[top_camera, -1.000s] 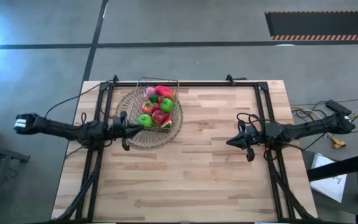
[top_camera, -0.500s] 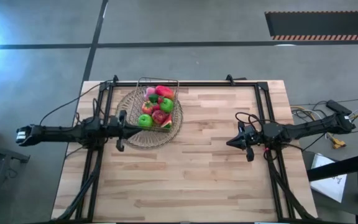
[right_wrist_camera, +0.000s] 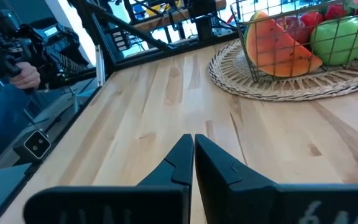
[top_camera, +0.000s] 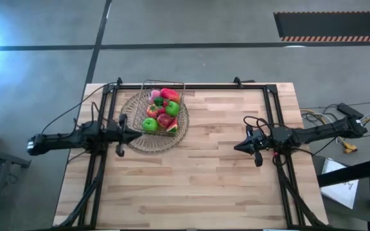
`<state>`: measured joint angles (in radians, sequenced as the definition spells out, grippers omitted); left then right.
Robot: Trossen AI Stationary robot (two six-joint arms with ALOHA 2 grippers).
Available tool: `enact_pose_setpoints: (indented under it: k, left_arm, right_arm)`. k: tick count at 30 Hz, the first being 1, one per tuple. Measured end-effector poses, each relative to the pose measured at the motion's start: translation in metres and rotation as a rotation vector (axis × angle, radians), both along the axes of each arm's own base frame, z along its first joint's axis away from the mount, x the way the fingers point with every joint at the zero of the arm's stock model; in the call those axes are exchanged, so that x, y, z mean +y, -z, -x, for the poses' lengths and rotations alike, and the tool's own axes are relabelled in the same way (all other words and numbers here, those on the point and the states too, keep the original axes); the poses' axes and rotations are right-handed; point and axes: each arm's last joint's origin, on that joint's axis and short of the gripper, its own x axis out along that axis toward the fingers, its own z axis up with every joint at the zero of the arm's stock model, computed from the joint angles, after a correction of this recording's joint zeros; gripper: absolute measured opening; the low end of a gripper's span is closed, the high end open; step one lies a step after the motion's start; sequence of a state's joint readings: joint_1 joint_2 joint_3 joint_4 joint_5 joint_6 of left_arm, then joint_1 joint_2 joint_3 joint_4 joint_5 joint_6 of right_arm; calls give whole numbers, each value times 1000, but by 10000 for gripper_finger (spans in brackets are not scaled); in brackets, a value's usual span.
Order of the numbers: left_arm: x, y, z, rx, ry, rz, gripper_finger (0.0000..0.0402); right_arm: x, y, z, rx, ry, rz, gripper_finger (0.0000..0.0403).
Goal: Build produce basket
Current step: Return to Home Position
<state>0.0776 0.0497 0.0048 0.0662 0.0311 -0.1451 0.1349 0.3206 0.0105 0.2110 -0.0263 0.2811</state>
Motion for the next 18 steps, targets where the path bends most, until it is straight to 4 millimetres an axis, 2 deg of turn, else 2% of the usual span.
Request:
enact_pose_setpoints:
  k: [11, 18]
  left_arm:
    - [0, -1, 1, -8, 2, -29, 0]
    - [0, 2, -1, 24, 4, 33, 0]
  right_arm:
    - [0, 2, 0, 14, -15, 48, 8]
    - [-1, -11, 12, -136, -16, 91, 8]
